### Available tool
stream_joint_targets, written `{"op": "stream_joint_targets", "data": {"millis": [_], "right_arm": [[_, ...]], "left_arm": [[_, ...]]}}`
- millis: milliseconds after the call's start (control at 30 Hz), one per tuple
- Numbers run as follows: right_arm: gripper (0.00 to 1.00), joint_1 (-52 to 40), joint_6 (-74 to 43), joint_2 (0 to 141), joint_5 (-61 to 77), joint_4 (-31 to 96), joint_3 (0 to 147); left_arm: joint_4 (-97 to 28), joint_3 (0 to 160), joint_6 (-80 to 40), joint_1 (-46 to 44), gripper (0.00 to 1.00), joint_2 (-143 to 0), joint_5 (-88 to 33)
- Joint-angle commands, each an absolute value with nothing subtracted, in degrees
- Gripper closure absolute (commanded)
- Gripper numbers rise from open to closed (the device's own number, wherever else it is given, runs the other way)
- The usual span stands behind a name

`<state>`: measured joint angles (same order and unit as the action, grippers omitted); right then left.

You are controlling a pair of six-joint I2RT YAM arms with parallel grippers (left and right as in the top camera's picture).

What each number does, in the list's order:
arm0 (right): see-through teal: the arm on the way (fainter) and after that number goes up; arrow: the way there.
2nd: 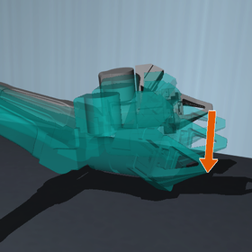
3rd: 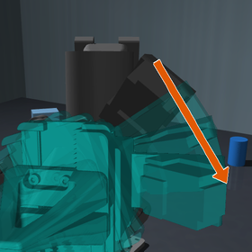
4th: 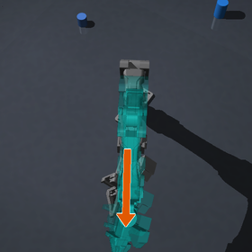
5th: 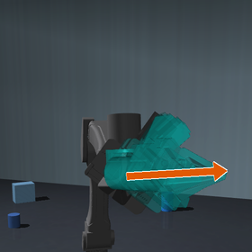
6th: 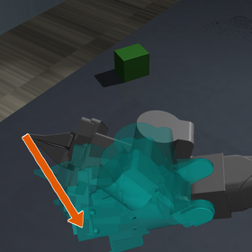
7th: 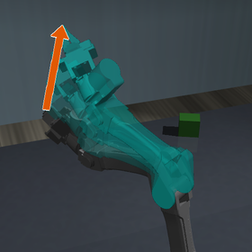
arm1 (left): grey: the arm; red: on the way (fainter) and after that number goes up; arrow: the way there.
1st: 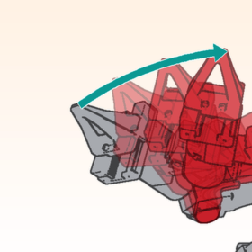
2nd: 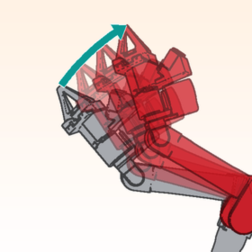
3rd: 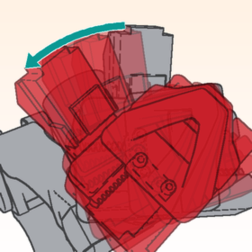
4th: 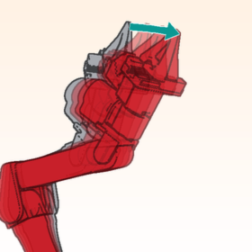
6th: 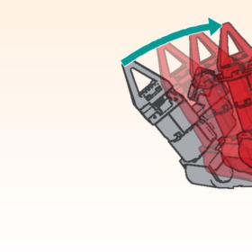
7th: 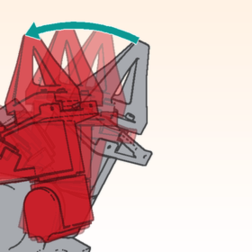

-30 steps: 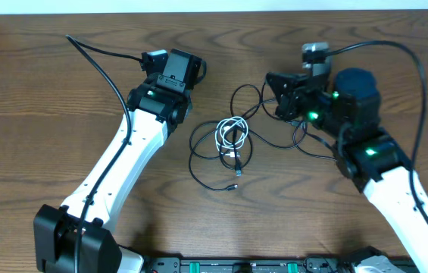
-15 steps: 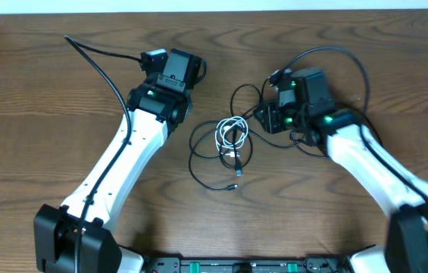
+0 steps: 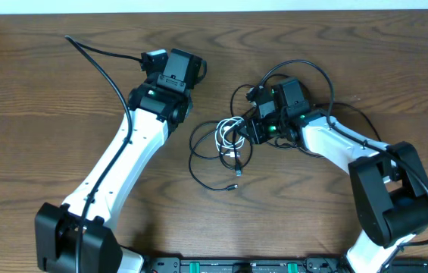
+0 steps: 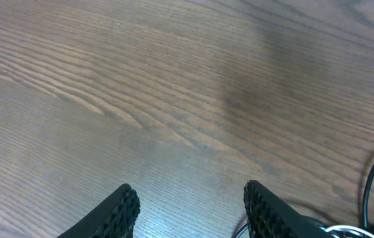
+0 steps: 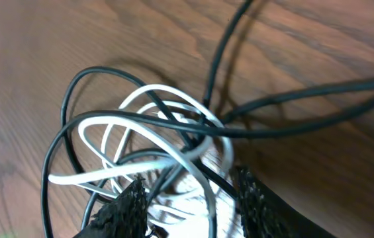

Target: Untangle cables

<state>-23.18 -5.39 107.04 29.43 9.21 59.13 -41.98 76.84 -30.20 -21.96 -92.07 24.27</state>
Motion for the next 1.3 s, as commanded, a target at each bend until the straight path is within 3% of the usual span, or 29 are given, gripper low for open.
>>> {"op": "stream_joint_targets", "data": {"millis": [0,133,233,467,500,567,933,1267], "right_arm": [[0.57,-24.1,-3.1,108.0,31.7,8.8,59.1],[0.59,-24.5,-3.1,108.9,31.7,8.1,59.1],[0.69,-24.8,-3.1,109.6,31.7,7.6,59.1],[0.79,-25.9,-3.1,111.3,31.6,4.9,59.1],[0.82,-25.9,-3.1,111.3,31.6,4.9,59.1],[0.99,-25.9,-3.1,111.3,31.6,4.8,59.1],[0.99,-23.4,-6.8,108.6,34.2,6.7,59.2],[0.99,-22.5,-6.8,89.2,37.7,11.6,59.2]], "left_arm": [[-42.0,76.8,-30.8,-21.8,0.48,-93.6,24.4],[-42.0,76.8,-30.8,-21.8,0.48,-94.3,24.4],[-41.9,76.8,-30.8,-21.8,0.48,-94.3,24.4],[-41.9,76.8,-30.8,-21.8,0.48,-94.3,24.4],[-41.9,76.8,-30.8,-21.8,0.48,-94.3,24.4],[-41.9,76.8,-30.8,-21.8,0.48,-94.3,24.4],[-42.0,76.8,-30.8,-21.8,0.48,-94.3,24.4],[-41.9,76.8,-30.8,-21.8,0.48,-94.3,24.4]]}}
